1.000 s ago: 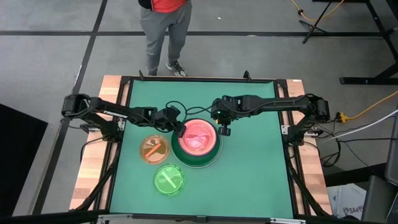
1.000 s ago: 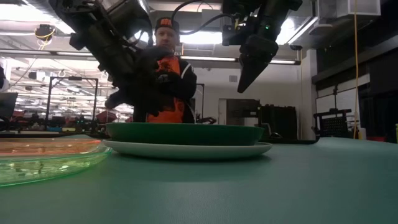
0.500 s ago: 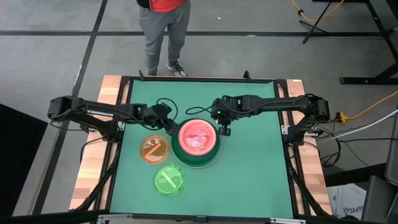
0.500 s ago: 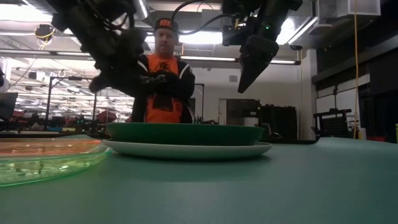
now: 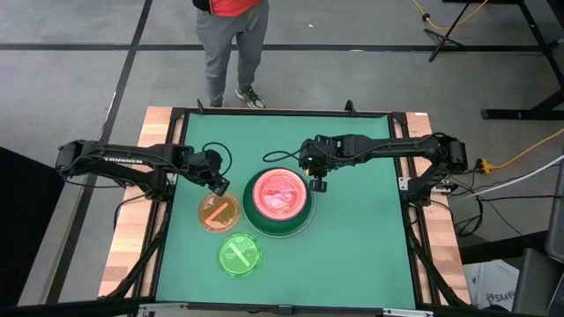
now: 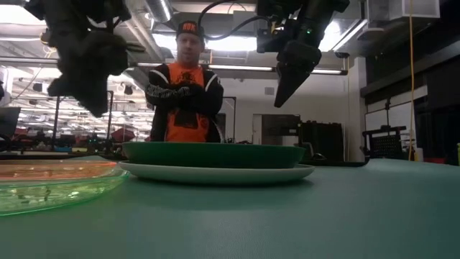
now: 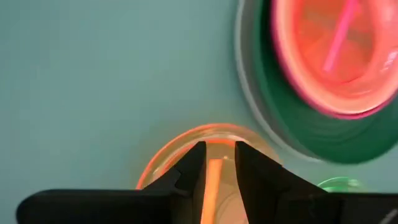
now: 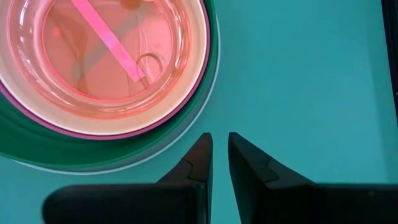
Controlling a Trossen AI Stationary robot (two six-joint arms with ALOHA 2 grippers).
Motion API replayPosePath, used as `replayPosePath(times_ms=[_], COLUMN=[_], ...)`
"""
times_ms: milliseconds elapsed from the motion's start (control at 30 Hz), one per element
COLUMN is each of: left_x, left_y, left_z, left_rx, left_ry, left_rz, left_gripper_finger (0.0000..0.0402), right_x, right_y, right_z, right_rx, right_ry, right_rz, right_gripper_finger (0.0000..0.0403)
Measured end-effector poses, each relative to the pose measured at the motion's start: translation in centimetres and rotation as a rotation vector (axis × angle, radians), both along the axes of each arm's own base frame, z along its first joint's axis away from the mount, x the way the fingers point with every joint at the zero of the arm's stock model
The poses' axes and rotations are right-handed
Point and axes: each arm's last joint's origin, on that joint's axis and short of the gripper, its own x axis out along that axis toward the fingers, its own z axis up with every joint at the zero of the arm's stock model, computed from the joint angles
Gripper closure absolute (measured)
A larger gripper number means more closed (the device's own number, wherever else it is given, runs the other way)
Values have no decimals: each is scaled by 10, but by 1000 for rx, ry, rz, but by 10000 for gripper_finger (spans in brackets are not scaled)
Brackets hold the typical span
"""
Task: Stack plastic plates
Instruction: Stack the transparent orange plate on top of the transparent pink plate
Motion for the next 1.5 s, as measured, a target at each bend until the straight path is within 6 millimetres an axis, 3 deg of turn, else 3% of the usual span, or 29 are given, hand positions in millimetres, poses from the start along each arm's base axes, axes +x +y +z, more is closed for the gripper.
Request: replayPosePath(times_ms=[367, 633, 867, 1500], left_x=[-24, -24, -34, -40], left_y=[-9, -21, -35, -57], left_z=[-7, -10, -31, -43], left_rx=[-40, -59, -118, -162], left_ry=[249, 251, 312, 296], left_rz=[2, 25, 84, 208], left_gripper_finger=[324, 324, 324, 324], right_x=[0, 0, 0, 0], right_y=[0, 0, 0, 0], right_z=[0, 0, 0, 0], right_rx=[0, 0, 0, 0], right_ry=[-1, -2, -2, -2], right_rz=[1, 1, 1, 0], right_gripper_finger=[363, 363, 363, 363])
